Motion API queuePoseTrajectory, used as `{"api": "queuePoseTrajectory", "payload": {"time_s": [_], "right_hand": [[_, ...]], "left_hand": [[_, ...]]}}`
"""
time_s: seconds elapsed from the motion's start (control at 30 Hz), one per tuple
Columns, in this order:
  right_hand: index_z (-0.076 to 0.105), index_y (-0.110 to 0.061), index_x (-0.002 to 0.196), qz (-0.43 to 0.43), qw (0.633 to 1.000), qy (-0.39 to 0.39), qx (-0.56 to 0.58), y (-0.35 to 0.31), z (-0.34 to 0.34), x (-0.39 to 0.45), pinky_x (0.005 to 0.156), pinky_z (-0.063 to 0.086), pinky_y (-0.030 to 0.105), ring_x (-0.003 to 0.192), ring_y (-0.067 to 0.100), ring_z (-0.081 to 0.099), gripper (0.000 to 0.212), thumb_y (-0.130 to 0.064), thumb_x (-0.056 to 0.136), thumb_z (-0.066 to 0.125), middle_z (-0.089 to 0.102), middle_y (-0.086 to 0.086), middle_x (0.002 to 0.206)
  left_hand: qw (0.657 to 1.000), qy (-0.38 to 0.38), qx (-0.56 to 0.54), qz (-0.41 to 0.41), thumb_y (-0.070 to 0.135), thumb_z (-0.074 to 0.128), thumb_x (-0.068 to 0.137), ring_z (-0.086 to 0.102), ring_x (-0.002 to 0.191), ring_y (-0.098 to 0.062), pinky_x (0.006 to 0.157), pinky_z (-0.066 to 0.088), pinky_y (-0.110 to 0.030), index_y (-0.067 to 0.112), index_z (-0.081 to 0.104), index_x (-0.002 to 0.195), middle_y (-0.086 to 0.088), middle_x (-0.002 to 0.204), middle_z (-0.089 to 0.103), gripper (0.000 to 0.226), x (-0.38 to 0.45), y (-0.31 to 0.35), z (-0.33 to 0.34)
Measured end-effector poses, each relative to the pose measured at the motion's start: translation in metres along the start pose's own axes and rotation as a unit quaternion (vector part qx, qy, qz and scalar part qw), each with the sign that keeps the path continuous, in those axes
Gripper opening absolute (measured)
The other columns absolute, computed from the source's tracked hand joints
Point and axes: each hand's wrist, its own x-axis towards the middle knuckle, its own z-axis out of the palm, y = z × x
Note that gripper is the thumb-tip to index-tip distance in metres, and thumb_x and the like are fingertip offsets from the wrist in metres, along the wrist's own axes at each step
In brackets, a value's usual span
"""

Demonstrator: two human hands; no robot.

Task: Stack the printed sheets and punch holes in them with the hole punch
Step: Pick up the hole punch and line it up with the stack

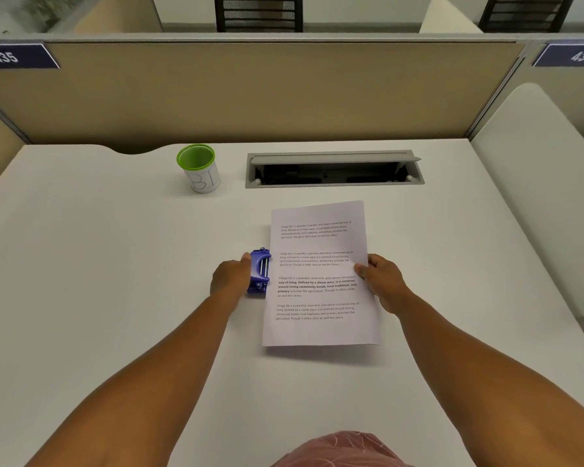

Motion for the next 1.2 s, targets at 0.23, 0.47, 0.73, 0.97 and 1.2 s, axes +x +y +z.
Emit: {"api": "queuePoseTrajectory", "payload": {"time_s": [0.23,0.47,0.73,0.97,1.2], "right_hand": [[0.068,-0.024,0.095,-0.004,1.000,-0.007,-0.012,-0.003,0.003,-0.001,0.063,0.052,0.025,0.082,0.014,0.070,0.012,-0.016,0.092,0.059,0.073,-0.006,0.096],[0.067,-0.023,0.098,-0.004,1.000,0.000,-0.017,-0.006,0.006,-0.002,0.059,0.050,0.021,0.079,0.011,0.069,0.012,-0.017,0.092,0.059,0.072,-0.007,0.095],[0.067,-0.022,0.102,0.024,0.999,-0.040,-0.011,-0.005,0.006,-0.001,0.071,0.059,0.034,0.089,0.019,0.071,0.012,-0.018,0.094,0.058,0.073,-0.001,0.104],[0.068,-0.022,0.103,0.047,0.997,-0.045,-0.031,-0.003,0.012,-0.002,0.088,0.058,0.045,0.097,0.025,0.070,0.023,-0.018,0.098,0.046,0.072,0.002,0.108],[0.061,-0.003,0.126,0.007,0.993,0.078,-0.088,0.000,0.013,0.004,0.090,0.048,0.038,0.102,0.025,0.059,0.037,-0.009,0.093,0.044,0.064,0.010,0.119]], "left_hand": [[1.000,0.009,0.018,0.002,0.046,0.036,0.097,0.047,0.057,-0.020,0.053,0.034,-0.031,0.011,0.050,0.065,-0.006,0.066,0.054,0.050,-0.002,0.001,0.003],[0.999,0.009,0.035,0.022,0.046,0.036,0.097,0.050,0.059,-0.020,0.055,0.036,-0.030,0.013,0.053,0.064,-0.006,0.067,0.057,0.050,-0.001,0.003,0.005],[0.999,0.010,0.038,0.033,0.046,0.036,0.098,0.052,0.057,-0.016,0.049,0.033,-0.027,0.014,0.055,0.068,-0.003,0.065,0.057,0.048,-0.003,0.005,0.010],[0.999,0.003,0.042,0.021,0.048,0.037,0.097,0.055,0.060,-0.017,0.051,0.036,-0.027,0.010,0.060,0.079,-0.004,0.068,0.060,0.048,-0.005,0.006,0.012],[0.999,0.007,0.037,0.003,0.049,0.038,0.097,0.052,0.059,-0.019,0.052,0.034,-0.029,0.011,0.057,0.074,-0.005,0.069,0.059,0.048,-0.007,0.005,0.015]]}}
